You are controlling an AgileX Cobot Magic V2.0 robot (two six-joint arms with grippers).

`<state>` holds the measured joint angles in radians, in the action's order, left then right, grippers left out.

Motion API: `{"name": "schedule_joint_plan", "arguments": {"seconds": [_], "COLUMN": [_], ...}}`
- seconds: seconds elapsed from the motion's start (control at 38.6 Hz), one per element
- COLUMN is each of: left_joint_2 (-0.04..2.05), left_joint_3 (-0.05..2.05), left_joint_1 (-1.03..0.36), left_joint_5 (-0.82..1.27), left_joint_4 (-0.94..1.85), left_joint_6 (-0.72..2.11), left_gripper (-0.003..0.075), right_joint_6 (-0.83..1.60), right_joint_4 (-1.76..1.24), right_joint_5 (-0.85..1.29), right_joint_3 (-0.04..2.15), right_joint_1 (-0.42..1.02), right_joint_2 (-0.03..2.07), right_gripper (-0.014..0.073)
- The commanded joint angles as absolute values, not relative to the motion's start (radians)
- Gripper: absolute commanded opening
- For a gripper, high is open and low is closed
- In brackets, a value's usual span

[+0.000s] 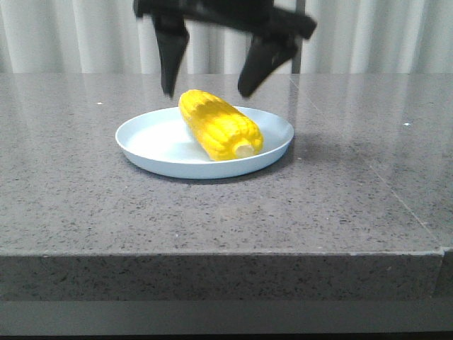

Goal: Place corn on plate with both arms

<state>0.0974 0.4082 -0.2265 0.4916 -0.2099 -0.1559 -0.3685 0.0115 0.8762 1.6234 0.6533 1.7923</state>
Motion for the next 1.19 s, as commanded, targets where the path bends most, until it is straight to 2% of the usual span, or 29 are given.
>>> {"name": "schedule_joint_plan", "arguments": {"seconds": [0.0, 0.08, 0.13, 0.34, 0.57, 0.62, 0.75, 0.93, 1.17], "left_joint_2": [0.110, 0.110, 0.110, 0.110, 0.110, 0.110, 0.110, 0.110, 0.110], "left_joint_3": [0.432, 0.432, 0.432, 0.432, 0.432, 0.432, 0.432, 0.432, 0.432], "left_joint_1": [-0.226, -0.226, -0.226, -0.226, -0.226, -0.226, -0.226, -0.226, -0.226], "left_joint_5": [0.407, 0.407, 0.407, 0.407, 0.407, 0.407, 0.407, 0.407, 0.407], "left_joint_4": [-0.217, -0.217, -0.217, -0.217, -0.217, -0.217, -0.217, -0.217, -0.217], "left_joint_6": [-0.167, -0.167, -0.167, -0.167, -0.167, -0.167, -0.167, -0.167, -0.167], "left_gripper": [-0.0020, -0.0020, -0.0020, -0.0020, -0.0020, -0.0020, -0.0020, -0.0020, -0.0020], "right_joint_6": [-0.367, -0.367, -0.367, -0.367, -0.367, -0.368, -0.368, -0.367, -0.350], "right_joint_4": [0.050, 0.064, 0.076, 0.127, 0.164, 0.164, 0.160, 0.137, 0.121], "right_joint_5": [0.898, 0.931, 0.942, 0.955, 0.969, 0.978, 1.023, 1.107, 1.094], "right_joint_3": [1.712, 1.752, 1.770, 1.797, 1.797, 1.797, 1.797, 1.781, 1.594], "right_joint_1": [0.647, 0.647, 0.647, 0.647, 0.645, 0.641, 0.610, 0.492, 0.316], "right_joint_2": [1.716, 1.715, 1.715, 1.714, 1.712, 1.712, 1.710, 1.681, 1.528], "right_gripper": [0.0649, 0.0601, 0.0538, 0.0178, -0.0048, -0.0073, -0.0062, -0.0062, -0.0062]}}
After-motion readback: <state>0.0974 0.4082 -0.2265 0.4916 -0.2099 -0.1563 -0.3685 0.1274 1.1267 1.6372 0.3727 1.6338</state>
